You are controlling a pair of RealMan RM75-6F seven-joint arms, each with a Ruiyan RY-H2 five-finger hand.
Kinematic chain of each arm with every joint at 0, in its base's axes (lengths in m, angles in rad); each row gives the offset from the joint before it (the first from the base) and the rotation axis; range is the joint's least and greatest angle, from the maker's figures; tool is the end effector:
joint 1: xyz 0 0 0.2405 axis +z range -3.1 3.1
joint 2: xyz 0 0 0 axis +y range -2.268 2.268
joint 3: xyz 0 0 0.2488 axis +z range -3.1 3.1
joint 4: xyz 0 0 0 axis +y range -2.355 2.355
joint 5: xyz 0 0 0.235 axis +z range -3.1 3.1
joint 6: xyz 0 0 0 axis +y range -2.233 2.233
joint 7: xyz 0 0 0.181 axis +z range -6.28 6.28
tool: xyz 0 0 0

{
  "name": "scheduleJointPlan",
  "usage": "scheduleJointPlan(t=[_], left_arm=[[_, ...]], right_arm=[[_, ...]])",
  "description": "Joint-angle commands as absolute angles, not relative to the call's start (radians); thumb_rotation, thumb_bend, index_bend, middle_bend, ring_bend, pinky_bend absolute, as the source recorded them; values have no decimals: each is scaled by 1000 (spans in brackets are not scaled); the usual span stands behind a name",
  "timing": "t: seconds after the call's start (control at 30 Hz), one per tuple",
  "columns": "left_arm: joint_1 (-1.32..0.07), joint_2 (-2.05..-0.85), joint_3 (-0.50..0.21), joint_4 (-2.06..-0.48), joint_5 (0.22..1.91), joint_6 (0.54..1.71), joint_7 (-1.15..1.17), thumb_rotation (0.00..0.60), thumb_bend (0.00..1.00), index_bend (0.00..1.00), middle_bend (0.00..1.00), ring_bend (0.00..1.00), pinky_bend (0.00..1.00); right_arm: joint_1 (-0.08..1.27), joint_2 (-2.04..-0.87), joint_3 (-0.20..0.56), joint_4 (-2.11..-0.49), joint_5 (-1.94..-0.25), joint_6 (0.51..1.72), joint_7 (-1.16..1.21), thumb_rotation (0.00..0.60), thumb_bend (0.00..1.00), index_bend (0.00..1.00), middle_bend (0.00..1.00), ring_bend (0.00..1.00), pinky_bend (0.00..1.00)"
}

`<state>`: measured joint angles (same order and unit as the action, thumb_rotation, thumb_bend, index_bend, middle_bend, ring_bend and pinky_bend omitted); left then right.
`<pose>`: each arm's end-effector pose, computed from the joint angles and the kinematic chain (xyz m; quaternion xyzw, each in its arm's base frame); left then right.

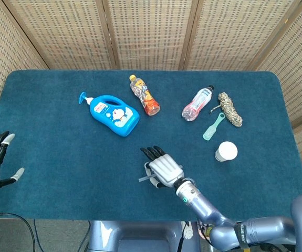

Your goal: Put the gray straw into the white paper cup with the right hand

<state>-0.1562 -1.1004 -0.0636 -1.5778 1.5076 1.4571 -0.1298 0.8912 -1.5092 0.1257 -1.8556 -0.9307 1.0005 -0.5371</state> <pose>-0.3062 0.2460 0.1404 -0.5957 -0.3920 -0.4298 0.5538 -0.0369 -0.3074 -0.0708 0.7925 -0.3821 0.3689 0.2997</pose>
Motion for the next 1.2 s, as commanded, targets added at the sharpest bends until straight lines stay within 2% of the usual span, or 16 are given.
scheduleJointPlan(t=[0.03,0.17,0.33,0.57,0.93,1.2], left_arm=[[-156,-1100,-63,-1578,1508,1457,-129,600,286,0,0,0,0],[-156,-1099,-61,-1581,1512,1457,-131,600,285,0,0,0,0],[-152,-1096,-60,-1583,1519,1469,-137,600,286,0,0,0,0],[-150,-1094,-59,-1587,1523,1473,-142,600,285,0,0,0,0],[-143,-1086,-63,-1590,1522,1487,-158,600,286,0,0,0,0],[-144,-1091,-58,-1593,1531,1487,-143,600,285,0,0,0,0]], right_arm=[[860,-1423,201,-1910,-953,1002,-407,600,495,635,5,0,0],[790,-1309,292,-1938,-968,999,-161,600,496,635,12,0,0],[711,-1204,344,-1909,-990,948,105,600,496,635,18,0,0],[609,-1134,378,-1809,-1078,915,434,600,515,635,28,0,0],[477,-1126,352,-1606,-1278,950,903,600,521,635,31,0,0],[466,-1193,288,-1442,-1373,961,1055,600,522,636,31,0,0]])
